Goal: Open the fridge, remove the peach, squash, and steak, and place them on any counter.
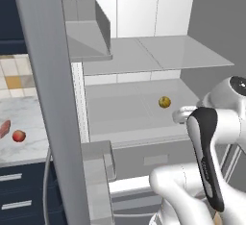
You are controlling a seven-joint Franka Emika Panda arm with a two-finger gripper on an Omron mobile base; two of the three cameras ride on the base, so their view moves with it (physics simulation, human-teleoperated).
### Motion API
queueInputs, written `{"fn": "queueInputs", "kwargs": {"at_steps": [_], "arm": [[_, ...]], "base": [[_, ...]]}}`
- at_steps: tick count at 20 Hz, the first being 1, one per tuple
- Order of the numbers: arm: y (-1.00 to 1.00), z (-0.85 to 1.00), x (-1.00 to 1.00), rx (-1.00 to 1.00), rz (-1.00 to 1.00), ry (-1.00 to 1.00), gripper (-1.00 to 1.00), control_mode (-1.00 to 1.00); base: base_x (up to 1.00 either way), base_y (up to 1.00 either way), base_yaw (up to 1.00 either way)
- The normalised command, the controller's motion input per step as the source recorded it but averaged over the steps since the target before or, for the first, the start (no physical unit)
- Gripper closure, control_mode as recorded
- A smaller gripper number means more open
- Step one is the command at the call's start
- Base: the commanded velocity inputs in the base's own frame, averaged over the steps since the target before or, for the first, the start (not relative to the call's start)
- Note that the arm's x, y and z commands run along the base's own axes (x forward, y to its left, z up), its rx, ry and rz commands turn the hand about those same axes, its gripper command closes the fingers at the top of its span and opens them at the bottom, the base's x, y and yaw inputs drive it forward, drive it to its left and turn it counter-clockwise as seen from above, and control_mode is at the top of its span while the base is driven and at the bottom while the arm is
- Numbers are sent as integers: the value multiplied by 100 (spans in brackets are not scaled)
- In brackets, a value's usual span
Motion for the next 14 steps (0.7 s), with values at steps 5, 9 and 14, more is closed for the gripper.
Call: {"fn": "queueInputs", "kwargs": {"at_steps": [5,9,14], "arm": [[-42,-70,100,0,-15,0,-100,-100],[-18,-49,100,0,-15,0,-100,-100],[0,-27,92,0,-10,0,-100,-100]], "base": [[0,0,0],[0,0,0],[0,0,0]]}}
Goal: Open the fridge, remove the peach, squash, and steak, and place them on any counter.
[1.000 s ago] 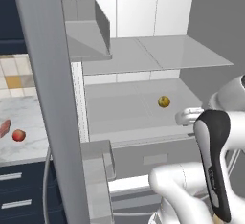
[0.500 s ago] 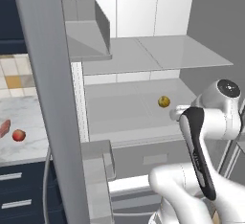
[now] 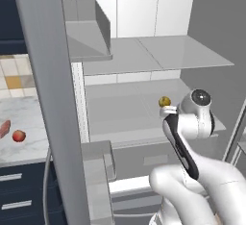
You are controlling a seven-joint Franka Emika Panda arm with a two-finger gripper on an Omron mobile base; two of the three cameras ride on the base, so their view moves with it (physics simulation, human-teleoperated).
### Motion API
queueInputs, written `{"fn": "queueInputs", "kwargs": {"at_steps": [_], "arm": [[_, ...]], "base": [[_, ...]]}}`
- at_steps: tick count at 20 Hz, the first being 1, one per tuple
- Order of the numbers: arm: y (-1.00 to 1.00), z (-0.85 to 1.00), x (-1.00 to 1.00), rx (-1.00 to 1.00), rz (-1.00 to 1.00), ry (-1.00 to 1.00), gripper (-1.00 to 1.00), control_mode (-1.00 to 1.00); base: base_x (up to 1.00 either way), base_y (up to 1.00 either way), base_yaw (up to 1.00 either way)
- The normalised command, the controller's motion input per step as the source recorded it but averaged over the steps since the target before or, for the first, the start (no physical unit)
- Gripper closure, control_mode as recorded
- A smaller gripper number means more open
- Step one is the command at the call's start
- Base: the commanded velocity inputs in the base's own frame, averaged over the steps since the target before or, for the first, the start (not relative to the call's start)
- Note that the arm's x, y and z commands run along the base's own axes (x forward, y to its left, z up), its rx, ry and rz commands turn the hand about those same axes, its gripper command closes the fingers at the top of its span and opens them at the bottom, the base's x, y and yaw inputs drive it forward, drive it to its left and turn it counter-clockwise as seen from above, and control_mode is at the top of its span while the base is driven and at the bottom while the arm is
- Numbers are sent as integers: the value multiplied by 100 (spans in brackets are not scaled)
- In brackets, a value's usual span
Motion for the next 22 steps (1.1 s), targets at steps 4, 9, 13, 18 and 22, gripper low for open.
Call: {"fn": "queueInputs", "kwargs": {"at_steps": [4,9,13,18,22], "arm": [[-16,-11,97,0,-2,11,-100,-100],[-21,-6,96,0,0,17,-100,-100],[-6,-4,80,0,0,15,-100,-100],[-1,-25,70,-4,-1,6,-100,-100],[-15,-26,53,-6,0,4,-100,-100]], "base": [[0,0,0],[0,0,0],[0,0,0],[0,0,0],[0,0,0]]}}
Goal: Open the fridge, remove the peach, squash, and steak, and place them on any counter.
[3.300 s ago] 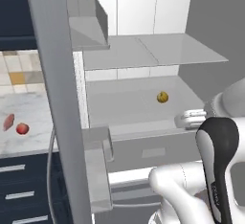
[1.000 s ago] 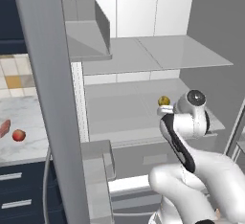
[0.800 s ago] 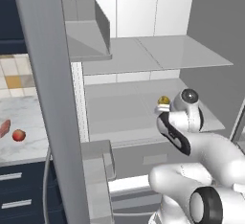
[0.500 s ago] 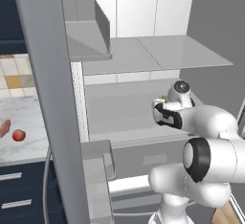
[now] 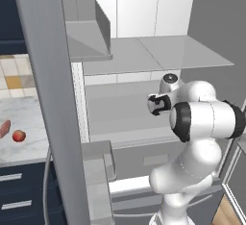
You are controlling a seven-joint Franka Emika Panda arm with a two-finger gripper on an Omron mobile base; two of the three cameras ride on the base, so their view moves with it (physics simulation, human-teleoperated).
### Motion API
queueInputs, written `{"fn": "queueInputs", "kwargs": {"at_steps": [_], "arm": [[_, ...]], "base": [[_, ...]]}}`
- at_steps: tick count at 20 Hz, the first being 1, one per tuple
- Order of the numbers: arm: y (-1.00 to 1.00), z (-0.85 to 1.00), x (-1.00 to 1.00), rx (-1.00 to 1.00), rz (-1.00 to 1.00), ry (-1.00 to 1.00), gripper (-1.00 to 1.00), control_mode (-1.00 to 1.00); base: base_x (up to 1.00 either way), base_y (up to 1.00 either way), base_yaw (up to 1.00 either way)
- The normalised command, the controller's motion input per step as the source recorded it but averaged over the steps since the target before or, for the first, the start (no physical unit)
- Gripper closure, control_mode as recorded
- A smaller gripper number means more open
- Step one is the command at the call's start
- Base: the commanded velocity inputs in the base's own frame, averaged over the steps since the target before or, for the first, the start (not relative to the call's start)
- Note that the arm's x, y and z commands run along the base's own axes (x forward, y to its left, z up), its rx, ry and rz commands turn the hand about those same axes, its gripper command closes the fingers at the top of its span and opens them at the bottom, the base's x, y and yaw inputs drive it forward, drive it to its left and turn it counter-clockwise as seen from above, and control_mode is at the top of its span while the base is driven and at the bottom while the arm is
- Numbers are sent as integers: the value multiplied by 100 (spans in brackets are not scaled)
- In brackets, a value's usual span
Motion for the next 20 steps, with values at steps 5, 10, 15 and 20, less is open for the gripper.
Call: {"fn": "queueInputs", "kwargs": {"at_steps": [5,10,15,20], "arm": [[-13,-19,32,-3,0,3,-100,-100],[-3,-12,40,0,0,2,-100,-100],[-6,-12,27,0,0,4,-100,-100],[-18,-33,-2,0,0,4,-100,-100]], "base": [[0,0,0],[0,0,0],[0,0,0],[0,0,0]]}}
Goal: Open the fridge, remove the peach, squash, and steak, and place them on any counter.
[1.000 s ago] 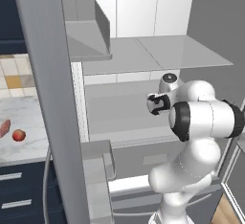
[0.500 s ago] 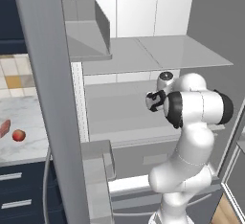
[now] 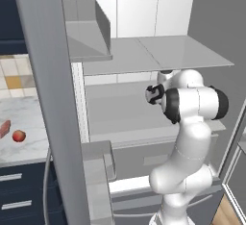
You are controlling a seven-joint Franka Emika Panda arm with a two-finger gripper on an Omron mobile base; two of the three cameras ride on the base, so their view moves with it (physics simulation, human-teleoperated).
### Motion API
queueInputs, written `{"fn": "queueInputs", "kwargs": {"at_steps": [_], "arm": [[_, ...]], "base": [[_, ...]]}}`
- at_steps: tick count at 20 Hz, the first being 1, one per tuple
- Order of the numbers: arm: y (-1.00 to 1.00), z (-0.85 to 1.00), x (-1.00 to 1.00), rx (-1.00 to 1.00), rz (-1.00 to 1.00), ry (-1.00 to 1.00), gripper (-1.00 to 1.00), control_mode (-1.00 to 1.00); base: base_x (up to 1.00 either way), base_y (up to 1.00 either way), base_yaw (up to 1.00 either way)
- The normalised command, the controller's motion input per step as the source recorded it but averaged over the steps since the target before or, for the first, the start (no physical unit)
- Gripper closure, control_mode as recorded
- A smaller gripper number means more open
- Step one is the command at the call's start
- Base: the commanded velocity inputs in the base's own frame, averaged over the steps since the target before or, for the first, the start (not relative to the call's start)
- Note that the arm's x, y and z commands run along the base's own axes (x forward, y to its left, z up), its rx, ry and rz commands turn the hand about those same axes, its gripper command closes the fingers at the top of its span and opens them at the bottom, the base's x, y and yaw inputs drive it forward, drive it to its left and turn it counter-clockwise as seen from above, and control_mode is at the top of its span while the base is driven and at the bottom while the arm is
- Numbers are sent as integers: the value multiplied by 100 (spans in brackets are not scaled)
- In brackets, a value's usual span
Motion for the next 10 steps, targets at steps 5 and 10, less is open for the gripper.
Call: {"fn": "queueInputs", "kwargs": {"at_steps": [5,10], "arm": [[-23,-42,-33,0,0,7,-100,-100],[-8,-55,-39,0,0,13,100,-100]], "base": [[0,0,0],[0,0,0]]}}
